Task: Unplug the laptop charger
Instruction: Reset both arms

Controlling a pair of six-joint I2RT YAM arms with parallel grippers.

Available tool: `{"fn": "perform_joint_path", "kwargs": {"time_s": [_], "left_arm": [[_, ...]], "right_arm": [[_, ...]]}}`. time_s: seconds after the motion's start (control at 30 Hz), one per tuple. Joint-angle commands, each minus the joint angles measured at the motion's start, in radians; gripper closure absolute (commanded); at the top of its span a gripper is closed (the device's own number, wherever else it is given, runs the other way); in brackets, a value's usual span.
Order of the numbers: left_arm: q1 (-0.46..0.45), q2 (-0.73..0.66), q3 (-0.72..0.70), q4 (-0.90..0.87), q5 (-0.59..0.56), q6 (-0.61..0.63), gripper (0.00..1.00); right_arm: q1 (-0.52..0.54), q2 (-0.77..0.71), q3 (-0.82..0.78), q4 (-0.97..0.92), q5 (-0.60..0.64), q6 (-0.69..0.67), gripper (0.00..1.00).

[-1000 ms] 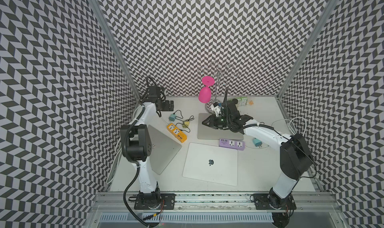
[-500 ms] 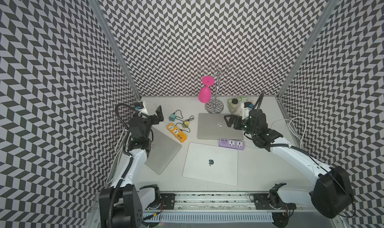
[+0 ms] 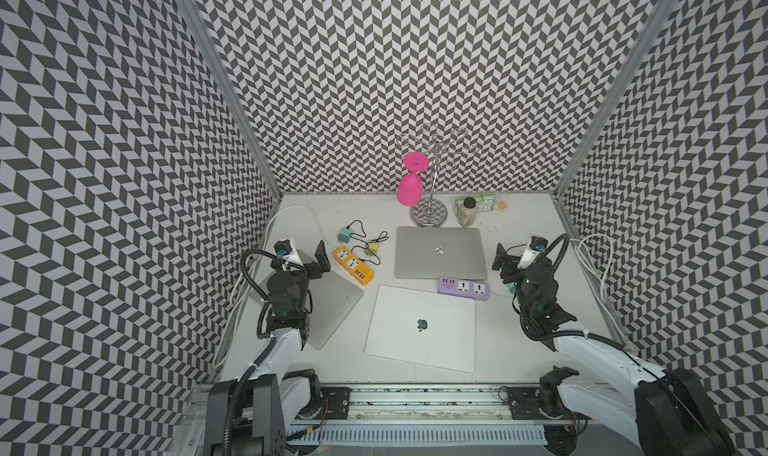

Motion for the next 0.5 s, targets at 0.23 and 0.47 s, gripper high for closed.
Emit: {"fn": "perform_joint_path", "kwargs": {"time_s": [0.23,0.47], "left_arm": [[0.001,0.196,-0.098,0.388,-0.010,0.011,0.01],[-0.003,0.393,-0.116,0.600,0.106,0.067,0.00]], "right_arm": [[-0.121,0.084,-0.134,0.386,-0.029,-0.057,0.01],[-0.165,0.171,-0.217,0.584,-0.075,-0.052,0.01]]}}
